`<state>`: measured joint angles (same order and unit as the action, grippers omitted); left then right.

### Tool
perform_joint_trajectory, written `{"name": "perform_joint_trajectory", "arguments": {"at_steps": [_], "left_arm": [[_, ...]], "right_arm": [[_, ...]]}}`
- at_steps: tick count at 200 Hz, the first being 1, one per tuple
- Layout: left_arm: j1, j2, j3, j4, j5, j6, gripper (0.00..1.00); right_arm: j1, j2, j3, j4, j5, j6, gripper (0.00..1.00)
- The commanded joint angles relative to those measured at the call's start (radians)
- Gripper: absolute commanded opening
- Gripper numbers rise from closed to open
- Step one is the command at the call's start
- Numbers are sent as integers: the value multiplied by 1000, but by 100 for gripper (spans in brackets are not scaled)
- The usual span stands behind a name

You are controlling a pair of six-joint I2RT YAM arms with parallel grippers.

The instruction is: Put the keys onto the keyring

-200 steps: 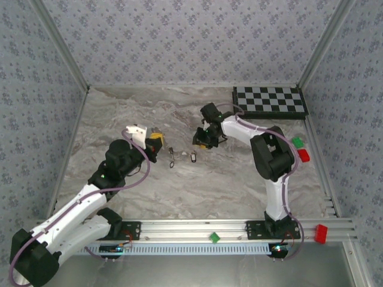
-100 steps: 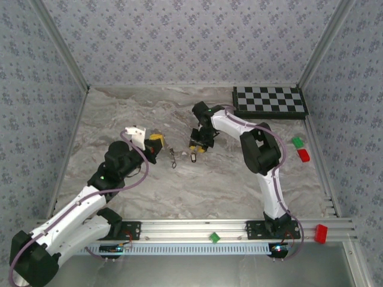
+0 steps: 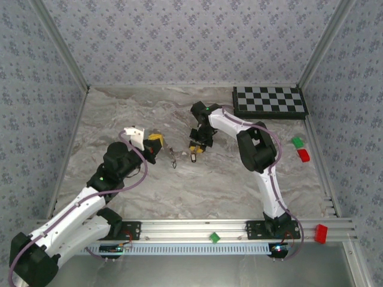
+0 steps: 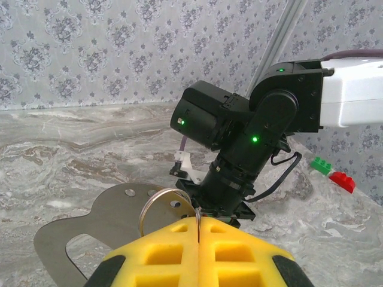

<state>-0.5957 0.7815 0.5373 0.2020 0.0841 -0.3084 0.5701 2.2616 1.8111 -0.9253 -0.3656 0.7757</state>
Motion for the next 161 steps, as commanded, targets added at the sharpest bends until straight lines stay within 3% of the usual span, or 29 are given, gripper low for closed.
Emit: {"name": "perform_joint_trajectory", "arguments": {"at_steps": [1,58,125,161], "left_arm": [[4,-4,3,59,19,-14,0],[5,-2,3,62,23,-17,0],[5,4,2,67,31,-22,0],[6,9,2,70,36,-23,0]], "right_arm": [[6,31,27,-39,-25,18,22],[6,36,15,-35,-45,16,17],[6,4,-15,-14,-18,10,0],[16,-67,-40,5,57,-40,0]]}}
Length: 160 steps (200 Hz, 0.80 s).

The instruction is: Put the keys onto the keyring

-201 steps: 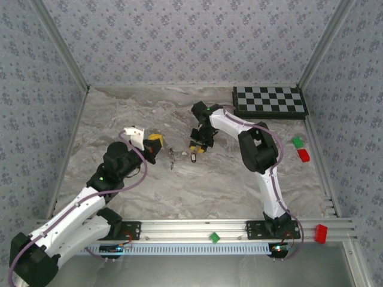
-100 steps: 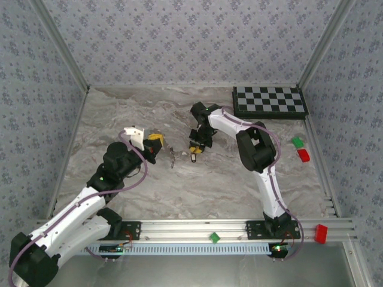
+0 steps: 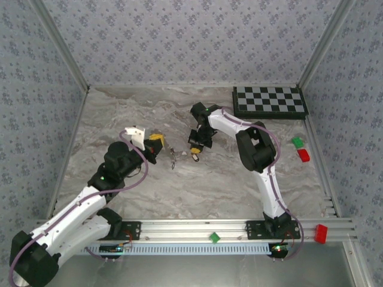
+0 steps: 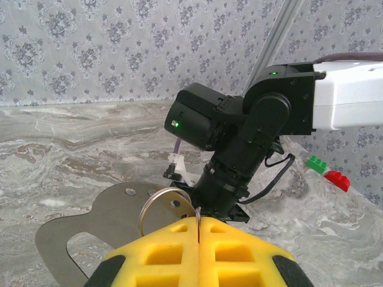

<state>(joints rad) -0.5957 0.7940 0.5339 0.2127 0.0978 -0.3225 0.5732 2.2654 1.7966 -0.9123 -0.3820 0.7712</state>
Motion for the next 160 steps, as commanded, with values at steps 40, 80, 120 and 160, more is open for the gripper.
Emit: {"name": "perform_joint_trajectory", "arguments": {"at_steps": [40,80,120,160], "left_arm": [[5,-2,5,63,23,-11,0],[6,16,3,77,24,-16,0],[7,47,1,104,30,-20,0],[8,90,12,121,48,-16,0]], "right_arm": [[36,-244,-171,164,195,-131,0],[49,-451,-373,383,297,-230,0],[51,-630,-566,581,317,-338,0],[50,-752,-772,781,293,-426,0]]}}
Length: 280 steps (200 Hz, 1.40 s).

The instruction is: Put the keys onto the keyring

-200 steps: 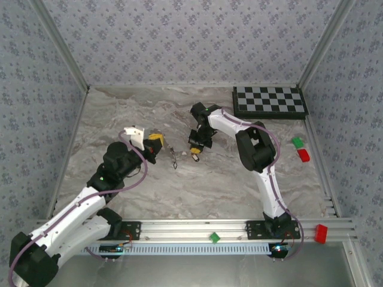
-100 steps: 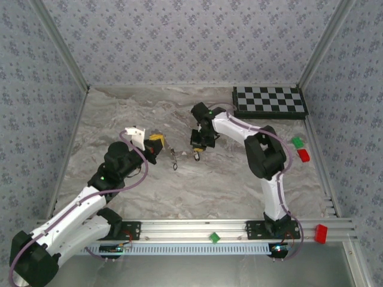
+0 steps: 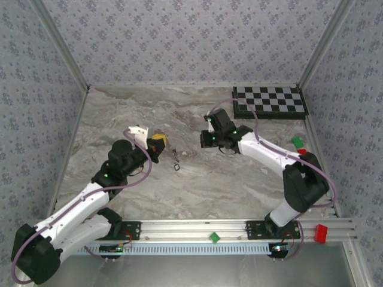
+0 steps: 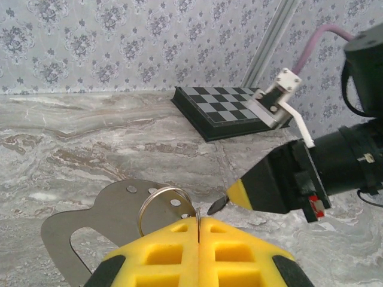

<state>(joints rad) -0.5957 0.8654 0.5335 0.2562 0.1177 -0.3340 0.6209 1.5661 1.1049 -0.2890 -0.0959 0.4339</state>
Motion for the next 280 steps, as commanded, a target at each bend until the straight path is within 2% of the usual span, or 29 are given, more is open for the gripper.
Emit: {"name": "perform_joint_trajectory", "arguments": {"at_steps": [1,23,61,71,112,142,176,217,254,280], "left_arm": [[8,20,13,78,28,-5,0],[7,47,24,82,38,-3,0],[8,63,34,102,64,9,0],[8,65,36,111,79,15,0],[8,84,79,125,178,32,0],[7,127,112,180,278,35,0],[-25,177,185,172,361,84,0],[-90,208,252,121,370,179,0],[-105,213,257,139,398,186,0],[-121,204,239,152,418,246,0]], "right_arm": [[1,-57,-85,164,6,-90,0],[-2,-130,-207,334,-28,-114,0],[-4,-255,-447,774,-60,-169,0],[-11,-280,-486,842,-70,-165,0],[-35,-383,-482,808,-143,-217,0],[-49,-466,-525,902,-241,-296,0],[-80,-542,-597,1061,-354,-364,0],[-84,-571,-632,1209,-468,-402,0],[-82,-587,-632,1225,-484,-388,0],[-83,-596,-626,1220,-488,-375,0]]}}
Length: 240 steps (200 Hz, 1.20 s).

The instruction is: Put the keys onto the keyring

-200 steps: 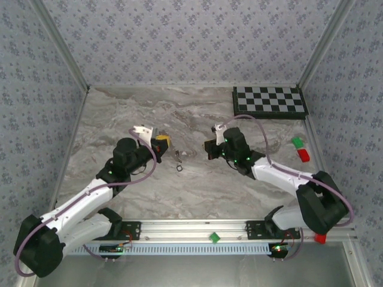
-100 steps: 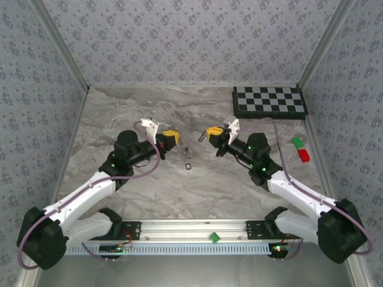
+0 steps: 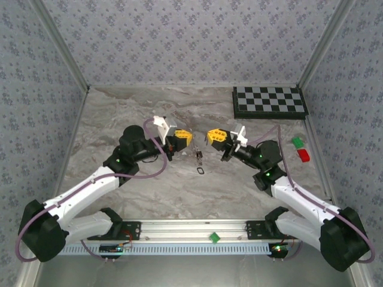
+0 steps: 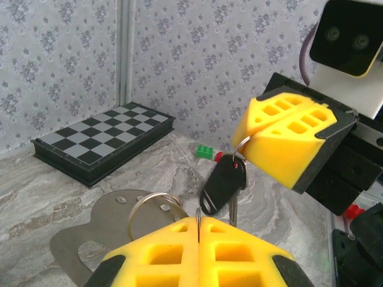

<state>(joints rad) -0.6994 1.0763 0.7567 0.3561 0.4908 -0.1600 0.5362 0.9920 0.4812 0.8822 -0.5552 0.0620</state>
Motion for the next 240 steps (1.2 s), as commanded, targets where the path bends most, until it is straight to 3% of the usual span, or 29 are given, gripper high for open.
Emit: {"name": "perform_joint_trajectory", "arguments": {"at_steps": [1,61,116,177,240], "left_arm": [[-17,-9,14,53,45,75,0],[-24,24,59,8,126,152,0],[-24,50,47,58,130,205,0],[-24,-1,22,62,114,237,0],[-25,-21,35,40,106,177,0]], "right_arm": [[0,-23,-2,48,-29,-3,0],[6,-20,25,4,-39,-47,0],[5,-20,24,-7,-78,-77,0],[48,-65,17,-137,-59,-183,0],[2,-49,56,-164,-138,-49,0]]}}
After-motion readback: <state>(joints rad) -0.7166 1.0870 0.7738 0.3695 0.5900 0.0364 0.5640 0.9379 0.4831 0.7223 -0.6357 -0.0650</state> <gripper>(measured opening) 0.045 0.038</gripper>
